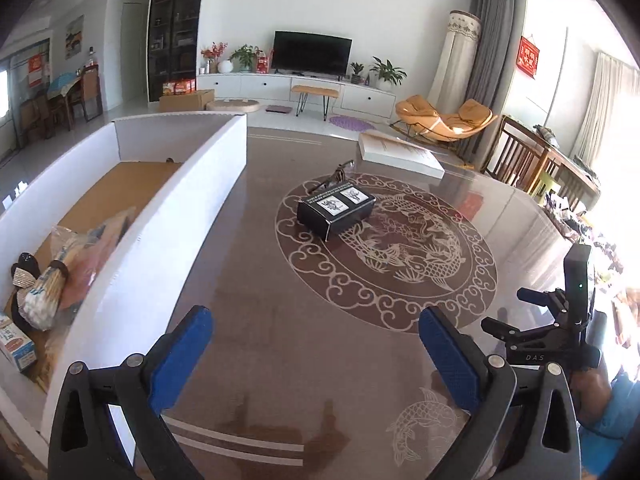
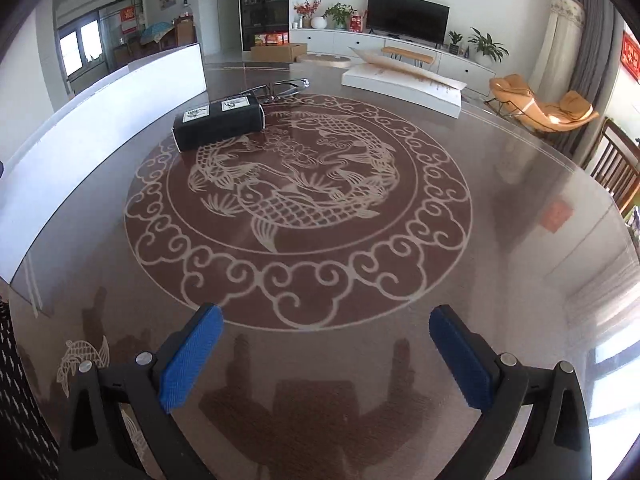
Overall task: Organize objects
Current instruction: 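Move both empty tools back over the table, then grasp the black soap-bar box with the left tool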
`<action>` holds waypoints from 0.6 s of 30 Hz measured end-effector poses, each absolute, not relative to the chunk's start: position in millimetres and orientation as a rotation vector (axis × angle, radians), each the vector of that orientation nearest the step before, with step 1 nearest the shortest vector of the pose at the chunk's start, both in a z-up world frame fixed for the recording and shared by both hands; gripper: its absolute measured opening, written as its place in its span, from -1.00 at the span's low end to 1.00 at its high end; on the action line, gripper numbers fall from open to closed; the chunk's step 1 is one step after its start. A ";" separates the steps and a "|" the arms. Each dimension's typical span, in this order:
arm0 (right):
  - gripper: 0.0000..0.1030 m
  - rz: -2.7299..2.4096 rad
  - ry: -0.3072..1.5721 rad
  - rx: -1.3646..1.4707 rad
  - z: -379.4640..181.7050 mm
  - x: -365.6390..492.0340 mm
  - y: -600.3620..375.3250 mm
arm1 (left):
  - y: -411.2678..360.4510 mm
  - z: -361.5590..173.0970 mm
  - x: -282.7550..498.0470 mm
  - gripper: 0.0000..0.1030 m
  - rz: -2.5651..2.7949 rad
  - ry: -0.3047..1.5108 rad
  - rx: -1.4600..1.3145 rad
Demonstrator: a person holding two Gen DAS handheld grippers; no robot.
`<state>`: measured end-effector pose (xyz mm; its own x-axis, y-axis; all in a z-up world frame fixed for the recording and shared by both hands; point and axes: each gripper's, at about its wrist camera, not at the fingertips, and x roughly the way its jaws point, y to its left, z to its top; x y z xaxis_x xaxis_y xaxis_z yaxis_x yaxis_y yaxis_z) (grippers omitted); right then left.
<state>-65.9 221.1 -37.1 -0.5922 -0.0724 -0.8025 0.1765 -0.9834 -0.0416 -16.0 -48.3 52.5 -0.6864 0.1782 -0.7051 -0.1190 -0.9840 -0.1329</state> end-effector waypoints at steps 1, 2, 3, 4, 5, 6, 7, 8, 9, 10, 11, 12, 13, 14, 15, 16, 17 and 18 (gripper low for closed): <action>1.00 -2.687 0.167 1.364 -40.7 -59.2 235.0 | -35.0 41.8 -22.8 1.00 2.716 -0.093 -1.208; 1.00 -2.692 0.160 1.382 -44.6 -53.6 243.0 | -22.0 33.2 -30.3 1.00 2.695 -0.074 -1.249; 1.00 -2.689 0.128 1.382 -46.8 -46.0 248.6 | -13.2 26.1 -38.3 1.00 2.684 -0.056 -1.272; 1.00 -2.690 0.098 1.389 -46.8 -42.7 253.2 | -5.9 20.3 -42.8 1.00 2.678 -0.036 -1.286; 1.00 -2.705 0.104 1.393 -46.0 -40.5 255.1 | -1.4 15.1 -46.1 1.00 2.673 -0.014 -1.295; 1.00 -2.704 0.099 1.394 -46.1 -40.4 256.5 | 2.9 10.8 -48.8 1.00 2.668 0.012 -1.304; 1.00 -2.701 0.089 1.394 -46.2 -40.0 257.6 | 6.5 6.7 -51.8 1.00 2.662 0.038 -1.314; 1.00 -2.702 0.095 1.396 -46.4 -39.4 257.1 | 9.3 2.5 -54.5 1.00 2.654 0.062 -1.328; 1.00 -2.704 0.097 1.396 -46.5 -39.2 257.0 | 10.8 -1.1 -56.9 1.00 2.646 0.083 -1.342; 1.00 -2.704 0.097 1.396 -47.5 -39.5 252.9 | 10.9 -4.5 -58.5 1.00 2.638 0.096 -1.354; 1.00 -2.704 0.098 1.396 -47.3 -39.2 252.9 | 10.9 -7.8 -61.3 1.00 2.631 0.105 -1.363; 1.00 -2.705 0.098 1.397 -47.2 -38.2 252.6 | 11.2 -10.4 -64.0 1.00 2.623 0.113 -1.368; 1.00 -2.705 0.098 1.397 -47.8 -39.0 251.5 | 11.8 -12.4 -68.5 1.00 2.614 0.125 -1.371; 1.00 -2.705 0.098 1.396 -47.7 -39.0 251.4 | 11.4 -12.8 -74.5 1.00 2.604 0.143 -1.371; 1.00 -2.704 0.098 1.397 -47.8 -39.1 251.4 | 12.0 -12.1 -82.6 1.00 2.598 0.161 -1.367; 1.00 -2.704 0.098 1.397 -47.9 -39.1 251.4 | 11.8 -9.5 -90.8 1.00 2.597 0.170 -1.358; 1.00 -2.704 0.098 1.397 -47.8 -39.1 251.5 | 10.3 -5.5 -101.8 1.00 2.600 0.169 -1.341; 1.00 -2.704 0.098 1.397 -47.8 -39.1 251.5 | 7.9 -0.4 -113.5 1.00 2.611 0.164 -1.321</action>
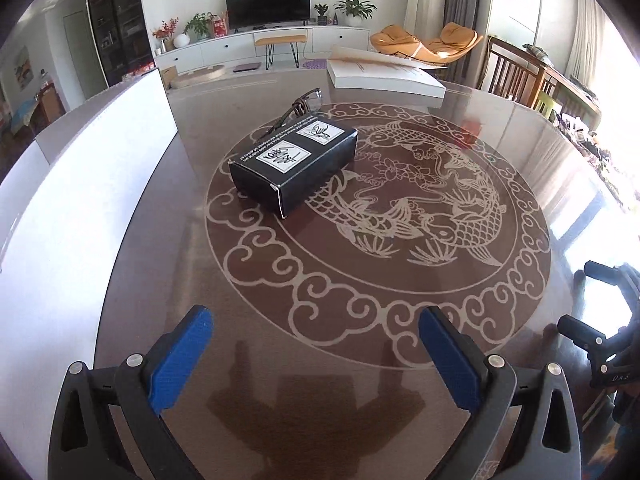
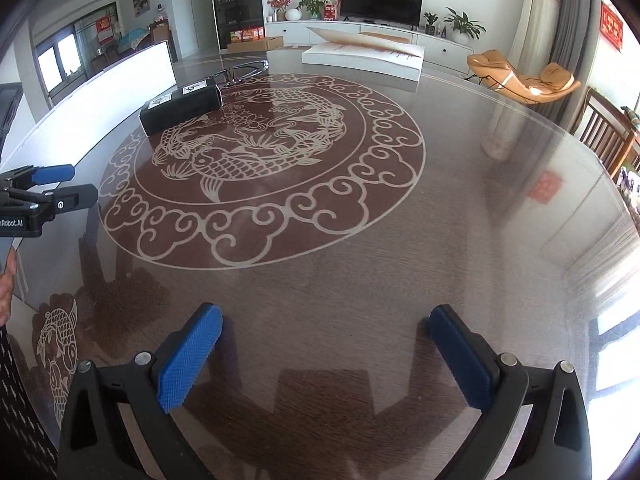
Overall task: Organize objects
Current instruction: 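Grasp the black soap-bar box with the left tool, then lower the right tool onto the clear glasses and grasp them while the left tool holds the black box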
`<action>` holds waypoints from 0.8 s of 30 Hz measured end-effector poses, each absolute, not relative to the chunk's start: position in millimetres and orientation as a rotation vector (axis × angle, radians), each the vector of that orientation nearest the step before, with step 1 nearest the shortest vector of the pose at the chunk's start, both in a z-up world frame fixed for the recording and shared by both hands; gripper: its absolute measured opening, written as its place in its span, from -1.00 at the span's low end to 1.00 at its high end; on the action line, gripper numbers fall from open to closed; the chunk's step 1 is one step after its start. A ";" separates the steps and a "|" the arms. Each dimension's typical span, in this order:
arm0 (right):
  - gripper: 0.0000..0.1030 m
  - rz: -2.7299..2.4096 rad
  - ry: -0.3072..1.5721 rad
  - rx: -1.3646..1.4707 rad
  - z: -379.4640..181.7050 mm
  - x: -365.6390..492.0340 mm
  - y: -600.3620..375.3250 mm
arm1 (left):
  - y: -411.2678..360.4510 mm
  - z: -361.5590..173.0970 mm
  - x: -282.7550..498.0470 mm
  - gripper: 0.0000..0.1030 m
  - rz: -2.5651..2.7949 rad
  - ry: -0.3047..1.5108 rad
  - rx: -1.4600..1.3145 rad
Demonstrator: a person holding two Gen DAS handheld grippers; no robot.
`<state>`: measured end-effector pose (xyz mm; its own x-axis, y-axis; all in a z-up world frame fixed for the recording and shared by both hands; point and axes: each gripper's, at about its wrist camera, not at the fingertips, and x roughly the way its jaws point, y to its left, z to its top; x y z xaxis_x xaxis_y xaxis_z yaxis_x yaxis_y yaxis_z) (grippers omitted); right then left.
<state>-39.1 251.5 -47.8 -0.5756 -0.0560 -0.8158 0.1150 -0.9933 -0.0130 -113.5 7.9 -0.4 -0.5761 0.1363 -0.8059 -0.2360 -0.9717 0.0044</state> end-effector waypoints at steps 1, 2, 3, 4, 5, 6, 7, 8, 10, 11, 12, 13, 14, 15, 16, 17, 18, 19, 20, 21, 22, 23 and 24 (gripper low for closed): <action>1.00 -2.704 0.098 1.397 -47.9 -39.1 251.4 | 5.5 4.4 -125.9 1.00 2.626 0.158 -1.302; 1.00 -2.704 0.098 1.397 -47.9 -39.2 251.5 | 3.5 9.0 -139.3 1.00 2.638 0.153 -1.280; 1.00 -2.704 0.098 1.397 -47.9 -39.1 251.5 | 3.0 12.6 -152.6 1.00 2.647 0.158 -1.261; 1.00 -2.704 0.098 1.397 -47.9 -39.2 251.5 | 3.4 15.3 -164.6 1.00 2.654 0.170 -1.242; 1.00 -2.704 0.098 1.397 -47.9 -39.2 251.5 | 5.1 16.9 -175.7 1.00 2.654 0.183 -1.224; 1.00 -2.704 0.098 1.397 -47.9 -39.2 251.5 | 7.8 17.6 -185.6 1.00 2.638 0.195 -1.210; 1.00 -2.704 0.098 1.397 -47.9 -39.2 251.5 | 11.8 17.0 -194.6 1.00 2.615 0.211 -1.207; 1.00 -2.704 0.098 1.397 -47.8 -39.1 251.6 | 16.7 15.6 -202.9 1.00 2.593 0.239 -1.209; 1.00 -2.704 0.098 1.397 -47.9 -39.2 251.5 | 26.7 9.5 -219.4 1.00 2.570 0.322 -1.235; 1.00 -2.704 0.098 1.397 -47.9 -39.2 251.5 | 30.2 5.0 -227.7 1.00 2.570 0.358 -1.260; 1.00 -2.704 0.098 1.397 -47.9 -39.2 251.5 | 33.1 -1.8 -237.1 1.00 2.559 0.382 -1.302; 1.00 -2.703 0.098 1.397 -47.9 -39.2 251.5 | 34.3 -8.2 -244.0 1.00 2.535 0.387 -1.340; 1.00 -2.703 0.098 1.397 -47.9 -39.3 251.5 | 33.6 -14.0 -248.2 0.96 2.505 0.369 -1.364; 1.00 -2.703 0.098 1.397 -47.9 -39.2 251.6 | 31.5 -16.6 -249.1 0.77 2.499 0.347 -1.364; 1.00 -2.703 0.098 1.397 -47.9 -39.3 251.6 | 28.9 -15.9 -246.9 0.39 2.517 0.337 -1.346; 1.00 -2.703 0.098 1.397 -47.8 -39.2 251.6 | 26.5 -14.9 -243.4 0.11 2.537 0.317 -1.339; 1.00 -2.703 0.098 1.397 -47.9 -39.2 251.6 | 25.3 -14.6 -238.1 0.11 2.547 0.309 -1.343; 1.00 -2.703 0.098 1.397 -47.8 -39.2 251.6 | 24.7 -14.5 -228.5 0.11 2.555 0.318 -1.340; 1.00 -2.703 0.098 1.397 -47.8 -39.2 251.7 | 24.0 -14.3 -215.5 0.11 2.562 0.330 -1.333; 1.00 -2.703 0.098 1.397 -47.9 -39.3 251.6 | 22.3 -14.0 -199.6 0.12 2.567 0.337 -1.329; 1.00 -2.703 0.098 1.397 -47.9 -39.3 251.7 | 18.7 -13.6 -181.9 0.12 2.574 0.339 -1.329; 1.00 -2.703 0.097 1.397 -48.5 -39.6 251.3 | 13.6 -13.3 -163.6 0.12 2.592 0.343 -1.332; 1.00 -2.703 0.097 1.397 -48.3 -39.5 251.3 | 6.5 -13.7 -144.9 0.13 2.622 0.343 -1.341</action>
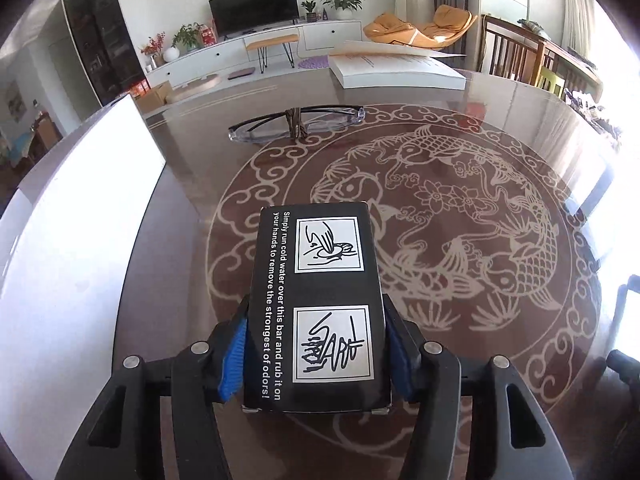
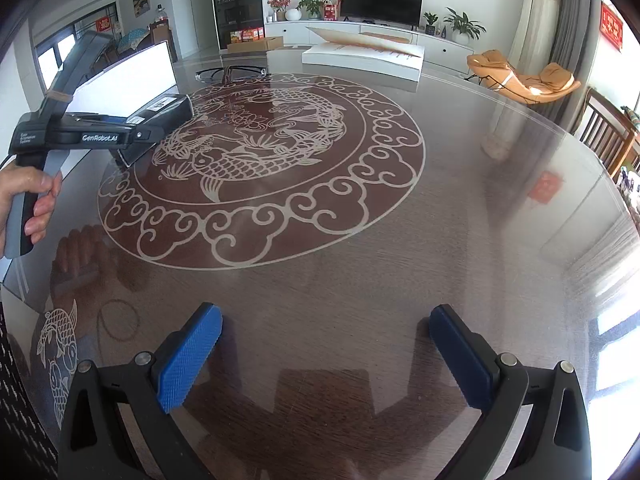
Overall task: Organize objects
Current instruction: 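Lower the right tool onto the clear glasses and grasp them while the left tool holds the black box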
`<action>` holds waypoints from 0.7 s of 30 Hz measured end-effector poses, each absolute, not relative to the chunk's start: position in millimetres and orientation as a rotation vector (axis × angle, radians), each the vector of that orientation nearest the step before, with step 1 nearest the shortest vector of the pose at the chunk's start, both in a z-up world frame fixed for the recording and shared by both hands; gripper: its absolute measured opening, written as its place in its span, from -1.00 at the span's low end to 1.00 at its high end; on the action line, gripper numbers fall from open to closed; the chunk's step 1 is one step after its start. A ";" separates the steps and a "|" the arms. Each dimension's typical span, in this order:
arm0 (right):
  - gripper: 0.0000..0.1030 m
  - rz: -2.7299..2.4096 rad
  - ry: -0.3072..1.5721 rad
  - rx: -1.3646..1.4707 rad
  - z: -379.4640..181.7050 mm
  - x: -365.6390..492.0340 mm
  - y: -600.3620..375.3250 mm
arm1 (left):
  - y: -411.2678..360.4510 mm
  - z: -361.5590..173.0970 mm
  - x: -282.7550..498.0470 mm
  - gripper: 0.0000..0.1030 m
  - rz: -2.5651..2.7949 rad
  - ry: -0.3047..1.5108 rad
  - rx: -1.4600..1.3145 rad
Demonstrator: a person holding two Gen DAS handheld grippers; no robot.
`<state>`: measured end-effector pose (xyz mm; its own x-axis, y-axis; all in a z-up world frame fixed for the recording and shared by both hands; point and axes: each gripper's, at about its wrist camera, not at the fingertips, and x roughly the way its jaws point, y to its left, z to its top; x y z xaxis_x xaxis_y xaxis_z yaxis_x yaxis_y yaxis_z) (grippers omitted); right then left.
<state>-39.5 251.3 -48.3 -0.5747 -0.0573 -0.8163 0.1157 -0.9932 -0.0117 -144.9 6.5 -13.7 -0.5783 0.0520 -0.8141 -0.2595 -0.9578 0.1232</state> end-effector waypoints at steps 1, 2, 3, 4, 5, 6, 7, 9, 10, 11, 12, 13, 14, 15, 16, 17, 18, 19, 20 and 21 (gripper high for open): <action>1.00 -2.703 0.097 1.398 -48.7 -39.9 250.9 | -2.9 -13.5 -129.5 0.13 2.655 0.330 -1.357; 1.00 -2.702 0.097 1.398 -48.5 -39.8 250.8 | -14.3 -14.2 -116.8 0.14 2.696 0.301 -1.384; 1.00 -2.702 0.097 1.398 -48.6 -39.9 250.8 | -26.0 -15.5 -107.9 0.15 2.728 0.251 -1.419; 1.00 -2.702 0.097 1.398 -48.6 -39.9 250.8 | -36.5 -15.2 -102.0 0.14 2.753 0.189 -1.436; 1.00 -2.702 0.096 1.398 -48.8 -40.0 250.9 | -47.0 -16.0 -98.8 0.15 2.771 0.123 -1.461; 1.00 -2.701 0.096 1.399 -48.7 -40.0 250.9 | -54.1 -16.5 -97.4 0.15 2.778 0.054 -1.481; 1.00 -2.704 0.090 1.400 -49.0 -40.6 250.7 | -58.5 -16.9 -95.7 0.14 2.785 -0.003 -1.482; 1.00 -2.706 0.090 1.402 -49.2 -47.0 247.1 | -56.3 -18.9 -89.0 0.19 2.825 0.017 -1.445; 1.00 -2.676 0.113 1.391 -49.3 -52.6 243.3 | -55.8 -19.8 -84.5 0.19 2.847 0.013 -1.414; 1.00 -2.622 0.156 1.377 -49.3 -61.6 237.3 | -56.5 -20.6 -82.7 0.19 2.852 0.011 -1.413; 1.00 -2.559 0.201 1.358 -49.4 -73.0 231.0 | -57.3 -20.7 -81.4 0.19 2.855 0.000 -1.412; 1.00 -2.508 0.239 1.335 -50.3 -86.5 225.0 | -57.7 -21.4 -80.8 0.19 2.855 -0.007 -1.411; 1.00 -2.472 0.265 1.306 -50.8 -101.3 220.3 | -57.4 -21.8 -81.1 0.19 2.856 -0.010 -1.410; 1.00 -2.449 0.282 1.282 -51.7 -118.4 216.7 | -57.5 -22.7 -81.0 0.19 2.857 -0.009 -1.409; 1.00 -2.438 0.290 1.266 -52.4 -137.5 214.2 | -57.6 -22.8 -80.6 0.19 2.858 -0.008 -1.408; 1.00 -2.431 0.294 1.260 -53.4 -160.5 211.5 | -57.4 -22.7 -81.2 0.19 2.858 -0.007 -1.407; 1.00 -2.427 0.296 1.256 -53.8 -183.2 208.7 | -57.2 -22.9 -81.4 0.19 2.859 -0.007 -1.406; 1.00 -2.425 0.298 1.256 -54.2 -206.0 205.1 | -57.2 -23.0 -82.2 0.20 2.860 -0.009 -1.407; 1.00 -2.423 0.298 1.263 -54.4 -229.3 200.1 | -57.4 -23.0 -82.6 0.22 2.860 -0.012 -1.407; 1.00 -2.420 0.299 1.274 -54.5 -251.2 193.8 | -57.9 -22.6 -82.4 0.23 2.860 -0.013 -1.408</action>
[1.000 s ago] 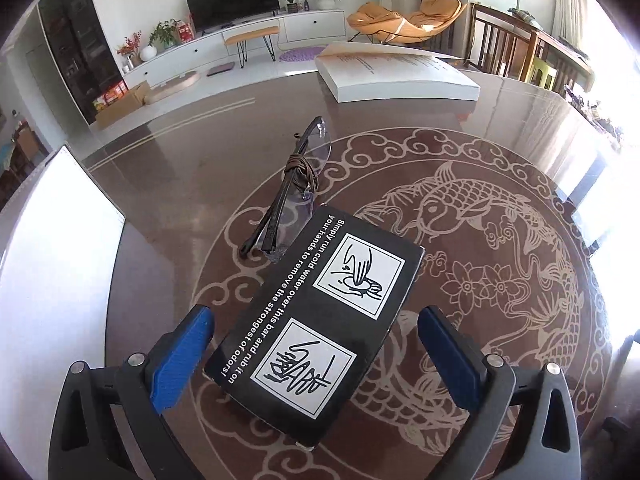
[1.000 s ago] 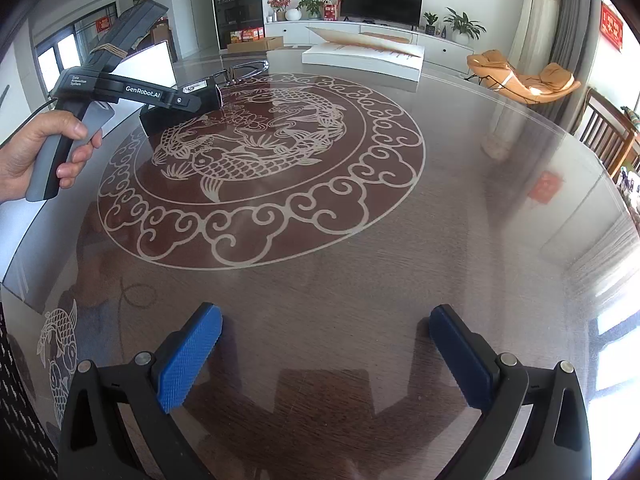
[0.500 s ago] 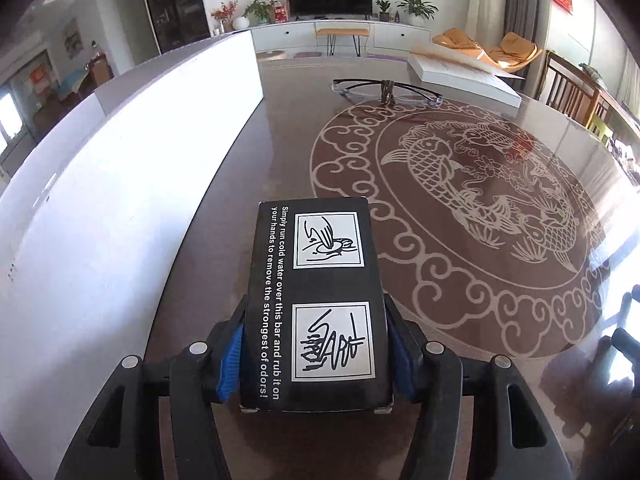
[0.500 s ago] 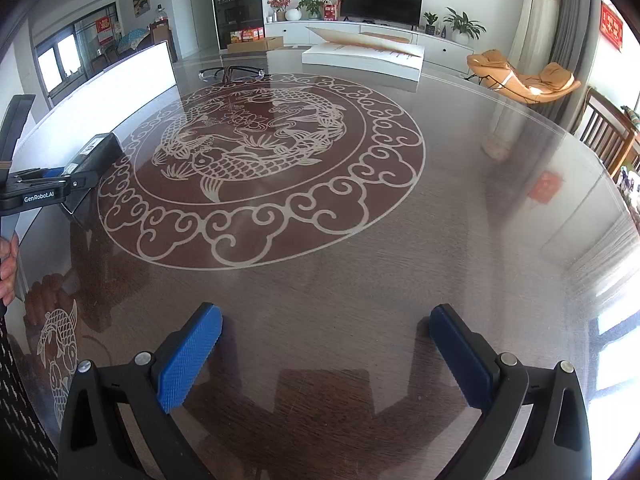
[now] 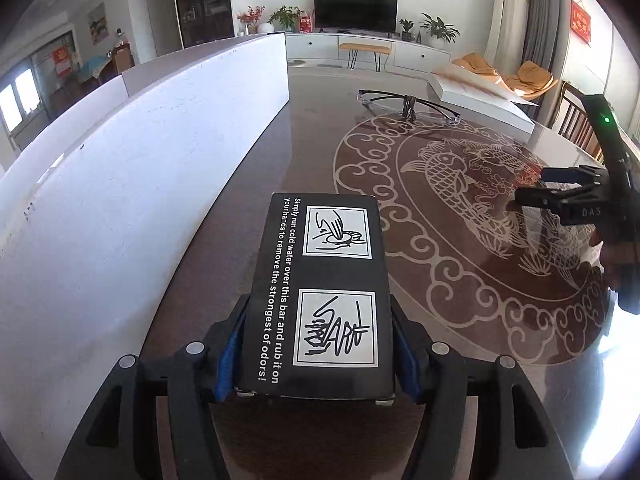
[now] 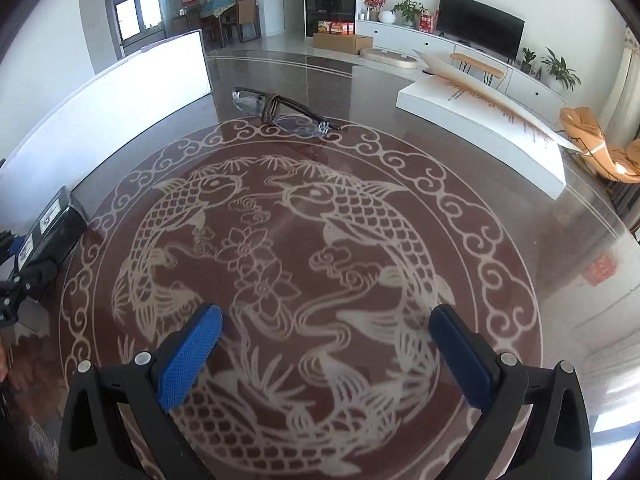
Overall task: Organize objects
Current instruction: 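Lower the right tool onto the clear glasses and grasp them while the left tool holds the black box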
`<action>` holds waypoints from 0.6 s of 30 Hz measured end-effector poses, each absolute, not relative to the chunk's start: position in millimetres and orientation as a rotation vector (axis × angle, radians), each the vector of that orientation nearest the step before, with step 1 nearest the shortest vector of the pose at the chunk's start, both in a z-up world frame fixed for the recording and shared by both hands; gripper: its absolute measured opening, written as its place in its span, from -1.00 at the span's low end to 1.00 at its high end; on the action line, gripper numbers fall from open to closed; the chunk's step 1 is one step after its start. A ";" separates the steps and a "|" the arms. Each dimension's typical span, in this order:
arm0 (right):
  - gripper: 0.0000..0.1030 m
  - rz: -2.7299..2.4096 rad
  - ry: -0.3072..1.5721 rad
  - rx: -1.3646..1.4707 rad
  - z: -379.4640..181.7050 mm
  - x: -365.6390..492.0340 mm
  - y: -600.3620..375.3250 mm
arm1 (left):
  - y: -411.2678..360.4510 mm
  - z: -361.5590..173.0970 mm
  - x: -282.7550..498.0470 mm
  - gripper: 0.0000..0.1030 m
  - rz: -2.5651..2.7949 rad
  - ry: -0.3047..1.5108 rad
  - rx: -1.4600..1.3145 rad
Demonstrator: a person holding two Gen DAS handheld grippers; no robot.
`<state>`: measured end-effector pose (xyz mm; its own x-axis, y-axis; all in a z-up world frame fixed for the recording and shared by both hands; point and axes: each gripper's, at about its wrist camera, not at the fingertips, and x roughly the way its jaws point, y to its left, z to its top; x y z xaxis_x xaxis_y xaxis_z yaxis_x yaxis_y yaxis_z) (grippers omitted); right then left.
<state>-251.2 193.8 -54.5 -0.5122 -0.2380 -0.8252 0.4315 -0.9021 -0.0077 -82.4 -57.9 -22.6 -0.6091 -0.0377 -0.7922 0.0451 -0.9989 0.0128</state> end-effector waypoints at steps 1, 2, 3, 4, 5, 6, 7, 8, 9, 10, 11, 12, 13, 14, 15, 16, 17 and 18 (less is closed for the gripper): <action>1.00 -2.420 0.299 1.286 -54.7 -271.1 185.9 | -58.0 -22.3 -82.1 0.23 -2.777 0.012 1.367; 1.00 -2.418 0.300 1.301 -54.9 -288.5 175.7 | -57.4 -22.3 -82.3 0.23 -2.778 0.011 1.367; 1.00 -2.415 0.302 1.315 -55.0 -304.6 164.0 | -57.1 -22.2 -82.5 0.23 -2.778 0.012 1.367; 0.98 -2.411 0.310 1.319 -54.6 -316.7 151.7 | -57.1 -22.2 -82.3 0.23 -2.778 0.013 1.367; 0.93 -2.419 0.339 1.309 -53.4 -326.3 137.9 | -56.6 -21.8 -82.4 0.23 -2.778 0.014 1.368; 0.87 -2.434 0.379 1.293 -51.4 -334.3 125.0 | -56.3 -21.8 -82.3 0.23 -2.778 0.013 1.367; 0.86 -2.448 0.419 1.284 -50.4 -341.5 113.4 | -56.3 -21.3 -81.9 0.23 -2.778 0.011 1.367; 0.86 -2.454 0.447 1.278 -50.0 -348.0 103.4 | -56.5 -21.2 -81.6 0.23 -2.779 0.012 1.367; 0.86 -2.445 0.458 1.276 -49.9 -353.6 95.0 | -56.7 -21.0 -81.7 0.23 -2.780 0.013 1.368; 0.85 -2.420 0.446 1.283 -50.5 -359.4 88.4 | -56.6 -20.9 -81.6 0.23 -2.780 0.014 1.368; 0.68 -2.390 0.412 1.284 -51.0 -364.2 84.9 | -56.4 -20.8 -81.7 0.23 -2.781 0.014 1.368; 0.38 -2.380 0.388 1.283 -49.8 -367.3 83.5 | -56.2 -20.7 -81.9 0.23 -2.781 0.014 1.368; 0.16 -2.390 0.396 1.272 -47.6 -368.0 83.2 | -56.1 -20.8 -81.7 0.23 -2.781 0.015 1.368; -0.06 -2.394 0.392 1.274 -45.9 -368.0 84.8 | -56.0 -20.8 -81.7 0.23 -2.781 0.016 1.369; -0.22 -2.392 0.380 1.280 -44.9 -366.6 87.8 | -55.7 -20.7 -81.6 0.23 -2.782 0.016 1.369; -0.33 -2.387 0.362 1.285 -43.6 -363.3 91.6 | -55.6 -20.5 -81.7 0.23 -2.782 0.016 1.369; -0.80 -2.369 0.337 1.296 -43.6 -357.8 96.1 | -55.7 -20.5 -81.9 0.23 -2.782 0.017 1.369; -0.83 -2.357 0.306 1.300 -44.0 -350.0 101.4 | -55.6 -20.6 -82.1 0.23 -2.783 0.017 1.370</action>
